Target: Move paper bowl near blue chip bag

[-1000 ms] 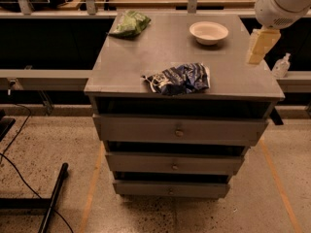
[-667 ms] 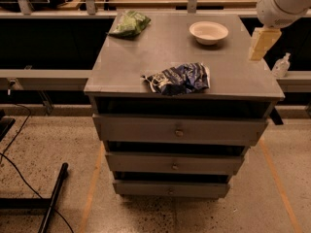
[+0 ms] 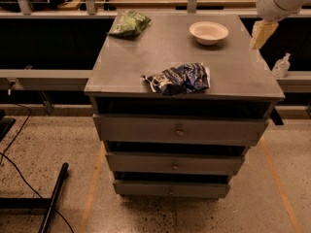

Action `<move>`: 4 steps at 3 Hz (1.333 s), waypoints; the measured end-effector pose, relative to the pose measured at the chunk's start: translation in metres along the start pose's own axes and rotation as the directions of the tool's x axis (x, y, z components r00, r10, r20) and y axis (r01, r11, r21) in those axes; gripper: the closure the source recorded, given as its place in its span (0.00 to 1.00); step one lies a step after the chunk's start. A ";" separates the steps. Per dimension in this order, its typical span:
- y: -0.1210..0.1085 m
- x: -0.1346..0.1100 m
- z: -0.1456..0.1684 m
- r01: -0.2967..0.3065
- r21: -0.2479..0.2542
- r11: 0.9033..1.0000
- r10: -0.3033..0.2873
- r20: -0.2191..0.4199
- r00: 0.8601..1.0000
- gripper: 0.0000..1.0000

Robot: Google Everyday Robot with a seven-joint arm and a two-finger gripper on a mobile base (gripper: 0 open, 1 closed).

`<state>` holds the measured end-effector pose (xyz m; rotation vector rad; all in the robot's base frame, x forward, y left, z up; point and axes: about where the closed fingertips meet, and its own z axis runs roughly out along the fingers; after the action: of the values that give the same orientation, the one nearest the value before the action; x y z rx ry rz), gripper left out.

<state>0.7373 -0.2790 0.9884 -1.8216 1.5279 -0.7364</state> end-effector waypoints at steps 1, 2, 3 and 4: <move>-0.011 0.013 0.029 0.068 0.005 0.998 -0.068 0.040 0.997 0.00; -0.014 0.020 0.059 0.078 0.021 0.997 -0.079 0.060 0.995 0.00; -0.017 0.026 0.093 0.075 0.045 0.996 -0.077 0.030 0.997 0.16; -0.018 0.033 0.124 0.072 0.081 0.994 -0.071 -0.011 0.997 0.27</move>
Offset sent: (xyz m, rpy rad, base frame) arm 0.0966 -0.0238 -0.0339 -0.0048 -0.0560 0.1156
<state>0.8488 -0.2949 0.9241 -1.8224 1.4228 -0.8292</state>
